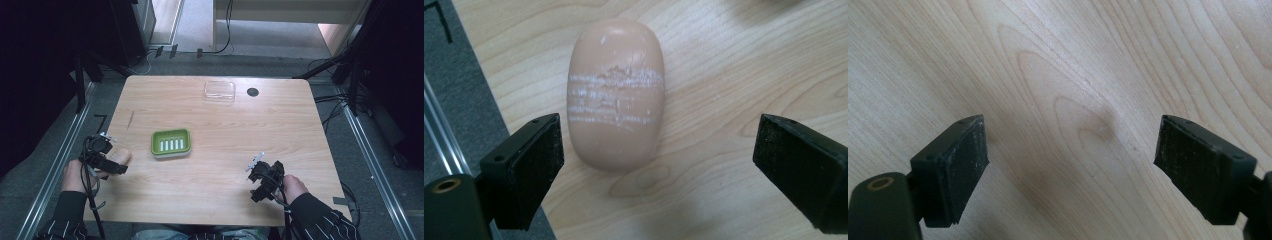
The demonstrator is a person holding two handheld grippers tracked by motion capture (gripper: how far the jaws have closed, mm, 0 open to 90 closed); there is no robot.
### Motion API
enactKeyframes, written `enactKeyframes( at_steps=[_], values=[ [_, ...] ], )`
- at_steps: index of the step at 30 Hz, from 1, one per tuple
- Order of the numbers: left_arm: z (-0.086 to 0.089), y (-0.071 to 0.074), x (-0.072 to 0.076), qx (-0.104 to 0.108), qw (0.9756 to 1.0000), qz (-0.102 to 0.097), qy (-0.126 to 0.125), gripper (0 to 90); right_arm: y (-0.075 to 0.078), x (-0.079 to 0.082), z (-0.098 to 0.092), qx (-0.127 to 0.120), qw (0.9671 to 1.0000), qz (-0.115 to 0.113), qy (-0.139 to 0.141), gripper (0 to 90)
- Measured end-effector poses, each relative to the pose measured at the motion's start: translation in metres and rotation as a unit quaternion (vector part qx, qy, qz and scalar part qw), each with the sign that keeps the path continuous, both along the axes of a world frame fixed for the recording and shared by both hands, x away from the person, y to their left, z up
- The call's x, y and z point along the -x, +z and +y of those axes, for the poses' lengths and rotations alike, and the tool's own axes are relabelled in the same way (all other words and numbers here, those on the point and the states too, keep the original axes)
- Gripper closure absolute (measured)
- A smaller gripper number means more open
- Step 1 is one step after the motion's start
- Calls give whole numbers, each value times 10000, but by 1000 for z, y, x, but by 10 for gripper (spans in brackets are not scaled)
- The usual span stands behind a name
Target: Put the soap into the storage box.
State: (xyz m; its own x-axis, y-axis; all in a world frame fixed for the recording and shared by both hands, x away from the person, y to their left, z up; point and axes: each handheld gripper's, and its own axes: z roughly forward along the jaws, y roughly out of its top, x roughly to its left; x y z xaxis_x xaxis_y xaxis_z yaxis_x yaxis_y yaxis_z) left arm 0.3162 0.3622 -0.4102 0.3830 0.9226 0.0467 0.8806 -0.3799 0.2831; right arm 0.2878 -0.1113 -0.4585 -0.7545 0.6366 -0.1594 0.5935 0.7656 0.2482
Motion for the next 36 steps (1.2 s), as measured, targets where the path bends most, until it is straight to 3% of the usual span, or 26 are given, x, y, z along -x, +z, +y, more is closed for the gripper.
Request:
enactKeyframes(
  at_steps=[17,21,36],
  values=[
    [10,-10,-28,184,9997,125,-30,75,0,-1,0,21,10000,0,30,143],
    [9,-17,-35,171,9995,251,-109,89,0,-1,0,22,10000,-1,29,143],
    [15,-28,-42,161,9993,322,-85,284,0,-1,0,22,10000,7,9,143]
  ],
)
